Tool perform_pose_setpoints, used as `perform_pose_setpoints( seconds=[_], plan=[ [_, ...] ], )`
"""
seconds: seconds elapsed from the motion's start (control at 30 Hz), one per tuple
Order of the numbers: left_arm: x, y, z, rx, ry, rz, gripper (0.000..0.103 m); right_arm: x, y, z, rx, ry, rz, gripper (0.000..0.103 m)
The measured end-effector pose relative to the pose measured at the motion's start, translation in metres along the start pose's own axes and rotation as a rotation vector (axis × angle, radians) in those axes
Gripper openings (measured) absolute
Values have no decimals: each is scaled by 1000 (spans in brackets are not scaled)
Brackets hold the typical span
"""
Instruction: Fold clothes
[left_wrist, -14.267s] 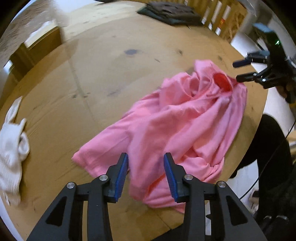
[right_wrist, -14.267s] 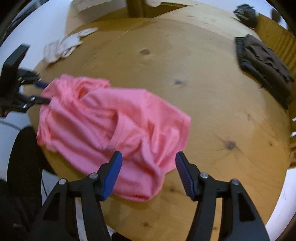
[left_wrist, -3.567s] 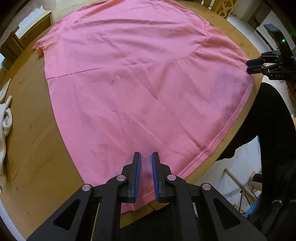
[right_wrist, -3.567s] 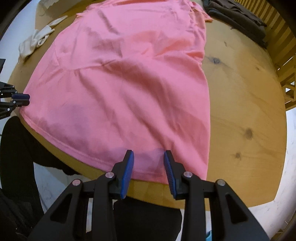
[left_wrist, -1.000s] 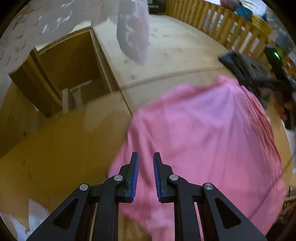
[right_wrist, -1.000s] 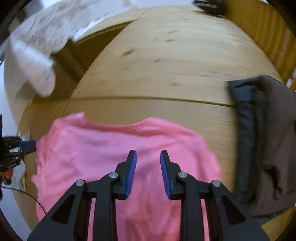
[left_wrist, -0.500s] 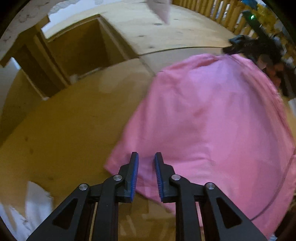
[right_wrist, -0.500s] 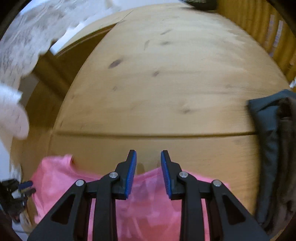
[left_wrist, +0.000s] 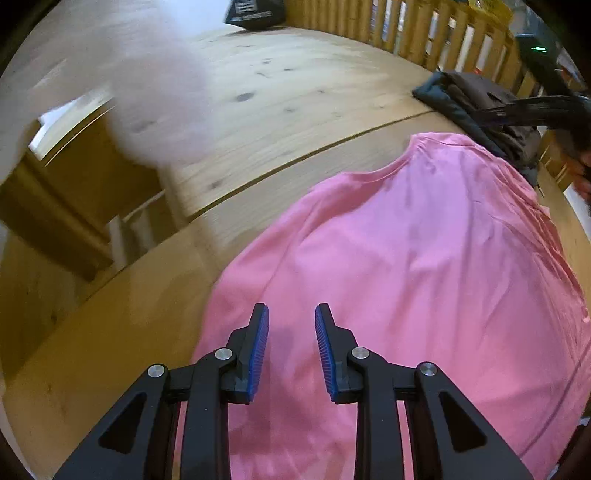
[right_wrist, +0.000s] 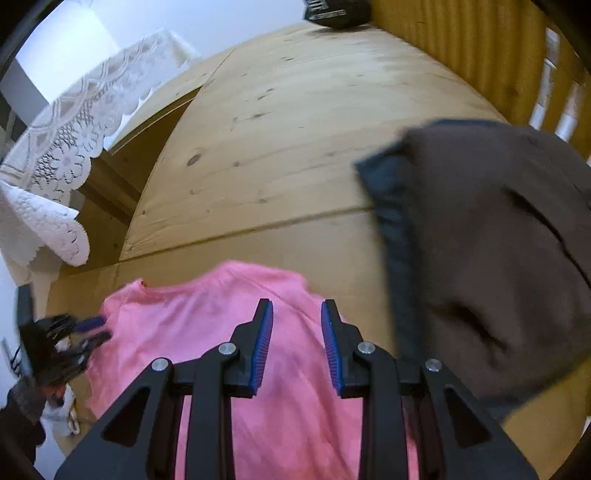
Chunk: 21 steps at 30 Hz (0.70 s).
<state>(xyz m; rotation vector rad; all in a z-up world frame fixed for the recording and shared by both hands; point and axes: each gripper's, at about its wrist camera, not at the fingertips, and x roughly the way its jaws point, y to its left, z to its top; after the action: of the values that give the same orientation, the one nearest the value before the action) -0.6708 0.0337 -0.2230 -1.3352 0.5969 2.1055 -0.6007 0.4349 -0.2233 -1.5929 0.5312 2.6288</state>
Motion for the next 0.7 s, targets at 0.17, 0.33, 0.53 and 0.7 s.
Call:
perform_pose_setpoints(
  seconds=[0.17, 0.33, 0.53, 0.7],
  plan=[
    [19, -4, 9, 21, 31, 27, 29, -25, -31, -48, -104, 41, -159, 27],
    [15, 6, 11, 18, 60, 102, 33, -21, -66, -89, -31, 138, -138, 27],
    [-24, 0, -18, -57, 21, 58, 31, -37, -46, -115, -21, 105, -34, 27],
    [-51, -10, -66, -101, 26, 4, 31, -49, -8, -156, -57, 163, 75, 27]
  ],
)
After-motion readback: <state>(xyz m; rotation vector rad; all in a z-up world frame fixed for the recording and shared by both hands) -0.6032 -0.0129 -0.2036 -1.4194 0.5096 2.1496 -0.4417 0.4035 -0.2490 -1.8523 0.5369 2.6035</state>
